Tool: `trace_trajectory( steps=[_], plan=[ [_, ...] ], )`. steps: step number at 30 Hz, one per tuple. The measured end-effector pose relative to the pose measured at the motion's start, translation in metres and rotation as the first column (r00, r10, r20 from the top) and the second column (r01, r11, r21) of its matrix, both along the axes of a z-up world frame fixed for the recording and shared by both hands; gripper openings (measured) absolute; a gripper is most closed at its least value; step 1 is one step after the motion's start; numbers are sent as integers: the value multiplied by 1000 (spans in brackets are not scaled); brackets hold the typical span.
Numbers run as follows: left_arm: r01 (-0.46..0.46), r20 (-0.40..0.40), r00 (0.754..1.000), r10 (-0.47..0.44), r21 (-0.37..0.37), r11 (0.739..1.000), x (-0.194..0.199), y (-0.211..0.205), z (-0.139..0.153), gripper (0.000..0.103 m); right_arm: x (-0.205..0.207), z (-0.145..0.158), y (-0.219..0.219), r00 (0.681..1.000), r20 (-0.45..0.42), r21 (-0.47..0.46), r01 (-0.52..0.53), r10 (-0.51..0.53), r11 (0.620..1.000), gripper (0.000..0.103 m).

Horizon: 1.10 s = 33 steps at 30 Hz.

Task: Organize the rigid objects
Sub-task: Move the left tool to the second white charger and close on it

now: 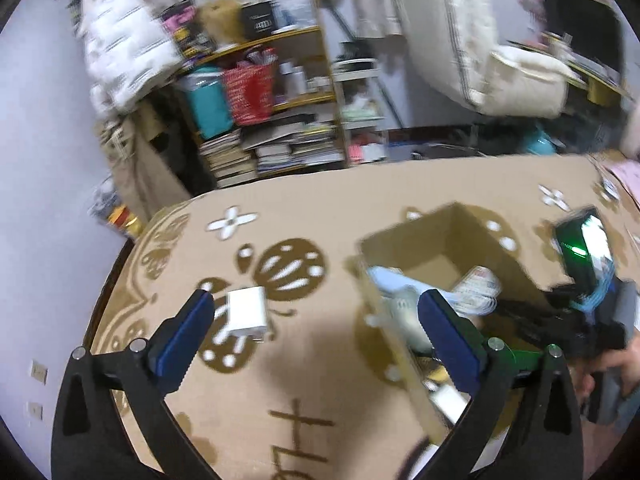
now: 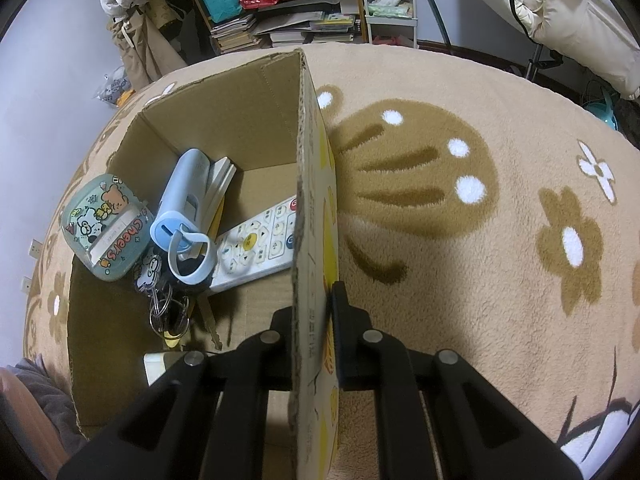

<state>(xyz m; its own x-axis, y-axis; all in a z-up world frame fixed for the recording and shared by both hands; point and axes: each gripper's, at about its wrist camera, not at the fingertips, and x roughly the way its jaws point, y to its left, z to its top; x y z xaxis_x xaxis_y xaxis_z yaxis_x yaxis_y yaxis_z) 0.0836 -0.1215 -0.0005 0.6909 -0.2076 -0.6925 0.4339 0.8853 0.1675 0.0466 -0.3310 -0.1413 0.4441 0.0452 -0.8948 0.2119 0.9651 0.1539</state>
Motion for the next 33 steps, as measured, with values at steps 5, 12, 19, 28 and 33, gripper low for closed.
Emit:
trace_trajectory(
  steps=[5, 12, 19, 28, 33],
  plan=[
    [-127, -49, 991, 127, 4, 992, 42, 33, -18, 101, 0, 0, 0, 1000, 0, 0, 0, 0, 1000, 11],
    [-233, -158, 961, 225, -30, 972, 87, 64, -54, 101, 0, 0, 0, 1000, 0, 0, 0, 0, 1000, 11],
    [-242, -208, 949, 238, 6, 970, 113, 68, -77, 101, 0, 0, 0, 1000, 0, 3, 1, -1, 1000, 11],
    [-249, -237, 939, 248, 26, 968, 132, 62, -108, 101, 0, -1, 0, 1000, 0, 1, 0, 0, 1000, 12],
    [-242, -265, 933, 245, 46, 969, 143, 59, -127, 101, 0, -2, 0, 1000, -3, -2, -3, 3, 1000, 11]
  ],
)
